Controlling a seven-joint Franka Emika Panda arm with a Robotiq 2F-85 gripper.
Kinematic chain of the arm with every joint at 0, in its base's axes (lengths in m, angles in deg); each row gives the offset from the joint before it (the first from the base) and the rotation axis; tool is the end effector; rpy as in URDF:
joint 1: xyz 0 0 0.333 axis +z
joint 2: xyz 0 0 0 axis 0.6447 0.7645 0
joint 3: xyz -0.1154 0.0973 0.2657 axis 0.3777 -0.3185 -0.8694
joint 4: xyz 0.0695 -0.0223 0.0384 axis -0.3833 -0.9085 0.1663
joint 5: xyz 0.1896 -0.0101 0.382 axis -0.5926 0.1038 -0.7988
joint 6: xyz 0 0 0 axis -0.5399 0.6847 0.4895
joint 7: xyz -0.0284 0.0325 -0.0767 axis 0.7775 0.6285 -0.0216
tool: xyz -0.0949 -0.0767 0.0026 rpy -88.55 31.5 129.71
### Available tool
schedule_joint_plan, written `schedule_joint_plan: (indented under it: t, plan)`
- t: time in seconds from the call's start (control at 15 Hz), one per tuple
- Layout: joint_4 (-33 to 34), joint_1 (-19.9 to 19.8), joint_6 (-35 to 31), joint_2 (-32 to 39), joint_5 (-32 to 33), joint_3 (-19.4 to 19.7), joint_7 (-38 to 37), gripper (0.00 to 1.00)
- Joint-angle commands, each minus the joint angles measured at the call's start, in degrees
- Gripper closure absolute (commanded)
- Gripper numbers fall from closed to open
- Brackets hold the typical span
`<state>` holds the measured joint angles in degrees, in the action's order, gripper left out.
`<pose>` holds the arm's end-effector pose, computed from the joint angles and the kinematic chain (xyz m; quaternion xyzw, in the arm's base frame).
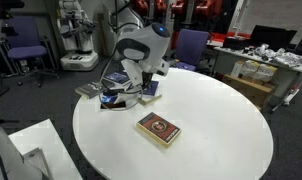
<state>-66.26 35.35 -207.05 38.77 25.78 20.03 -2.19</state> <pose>0.5538 -0.0409 0.2371 -0.9629 0.1083 -0.0670 0.2380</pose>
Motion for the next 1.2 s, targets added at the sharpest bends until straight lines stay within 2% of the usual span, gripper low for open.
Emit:
schedule_joint_plan:
  t: [0.0,0.33,0.6,0.8,0.87,1.13]
  plan:
    - [-2.03,-0.91,1.49,-6.36,3.41,1.71,-2.8,0.97]
    - [-2.08,-1.1,2.21,-7.97,3.43,2.89,-3.49,0.97]
    - [-4.17,-0.65,4.24,-10.05,1.04,2.65,-1.54,0.97]
    - [-5.53,-0.48,4.68,-11.74,1.75,3.04,-2.09,0.97]
    - [-5.91,-0.34,4.21,-11.91,2.4,3.06,-2.54,0.66]
    - [-8.02,0.55,-0.31,-9.23,6.3,2.49,-6.41,0.39]
